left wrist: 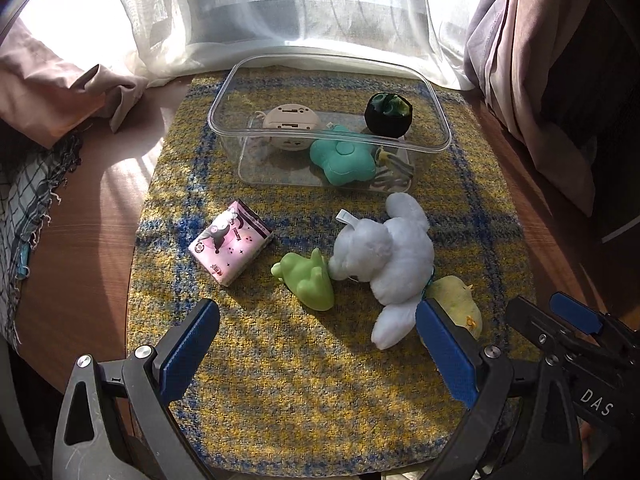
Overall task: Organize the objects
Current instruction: 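Grasp the yellow plush chick with the right gripper while the left grasps the green rubber frog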
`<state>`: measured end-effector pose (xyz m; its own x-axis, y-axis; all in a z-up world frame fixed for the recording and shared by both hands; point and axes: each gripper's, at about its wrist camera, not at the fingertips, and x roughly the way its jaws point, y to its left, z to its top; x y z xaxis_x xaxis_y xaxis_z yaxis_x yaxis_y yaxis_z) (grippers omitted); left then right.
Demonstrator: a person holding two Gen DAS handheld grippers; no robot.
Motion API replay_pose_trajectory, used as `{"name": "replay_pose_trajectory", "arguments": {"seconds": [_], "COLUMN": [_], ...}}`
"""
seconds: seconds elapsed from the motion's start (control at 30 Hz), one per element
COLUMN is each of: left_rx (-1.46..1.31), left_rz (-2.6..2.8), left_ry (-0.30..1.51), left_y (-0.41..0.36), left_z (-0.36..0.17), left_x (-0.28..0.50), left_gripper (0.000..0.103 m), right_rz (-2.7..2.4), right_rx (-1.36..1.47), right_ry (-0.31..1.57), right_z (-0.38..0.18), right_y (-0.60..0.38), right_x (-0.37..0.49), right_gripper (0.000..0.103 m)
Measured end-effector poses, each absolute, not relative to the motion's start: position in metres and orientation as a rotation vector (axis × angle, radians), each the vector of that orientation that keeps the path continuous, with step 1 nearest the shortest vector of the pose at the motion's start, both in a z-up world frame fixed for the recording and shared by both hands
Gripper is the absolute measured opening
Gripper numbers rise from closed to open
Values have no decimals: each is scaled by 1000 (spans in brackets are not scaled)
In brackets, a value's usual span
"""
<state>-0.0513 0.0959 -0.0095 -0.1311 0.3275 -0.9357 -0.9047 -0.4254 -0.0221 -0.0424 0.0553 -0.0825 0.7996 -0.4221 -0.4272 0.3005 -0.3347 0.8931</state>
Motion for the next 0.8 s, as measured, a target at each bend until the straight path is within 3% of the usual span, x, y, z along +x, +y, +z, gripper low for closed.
{"name": "replay_pose_trajectory", "arguments": {"seconds": [0.43,0.8], "left_rx": [-1299,-1350], "left_rz": [1720,1698], "left_ry": [777,807], "left_y": [93,97], "left_z": [-44,-61], "left_x": [-57,-59], "left_gripper": [100,100], "right_rz": [-553,-455], "right_rx": [1722,1733], "right_ry": [-6,29], "right_z": [-102,-118], "right_y": [43,33], "right_x": [-7,16], "right_gripper": [72,62]}}
